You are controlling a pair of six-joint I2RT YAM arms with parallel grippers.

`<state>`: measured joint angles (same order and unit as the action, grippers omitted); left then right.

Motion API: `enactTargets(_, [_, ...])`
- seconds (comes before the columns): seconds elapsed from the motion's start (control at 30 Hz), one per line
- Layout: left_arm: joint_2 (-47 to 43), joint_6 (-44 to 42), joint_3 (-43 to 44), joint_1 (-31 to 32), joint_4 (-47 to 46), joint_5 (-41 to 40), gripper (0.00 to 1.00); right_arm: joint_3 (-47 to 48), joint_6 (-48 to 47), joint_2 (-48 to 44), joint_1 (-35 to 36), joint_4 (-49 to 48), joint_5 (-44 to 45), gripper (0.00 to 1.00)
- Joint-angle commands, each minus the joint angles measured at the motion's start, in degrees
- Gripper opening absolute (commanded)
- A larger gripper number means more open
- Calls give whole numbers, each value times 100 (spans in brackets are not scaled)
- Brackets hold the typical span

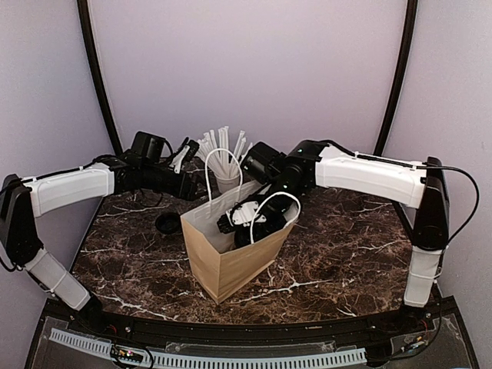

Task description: Pack the takeout coffee

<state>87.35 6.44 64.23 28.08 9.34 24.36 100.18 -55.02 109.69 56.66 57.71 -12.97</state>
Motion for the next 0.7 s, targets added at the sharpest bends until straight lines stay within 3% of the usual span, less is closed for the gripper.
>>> enactTargets(0.0, [-376, -177, -133, -4, 305, -192, 75, -107, 466, 178, 259, 639, 159, 39])
enactTargets(0.33, [-599, -105, 21, -4, 501, -175, 75, -1444, 526, 190, 269, -1377, 655, 38])
enactTargets(0.53, [-786, -82, -21, -4, 555, -218, 75, -1428, 444, 350, 248, -1121, 534, 37])
enactTargets(0.67, [-963, -115, -147, -4, 420, -103, 75, -1488, -278, 170, 279, -603, 382, 42])
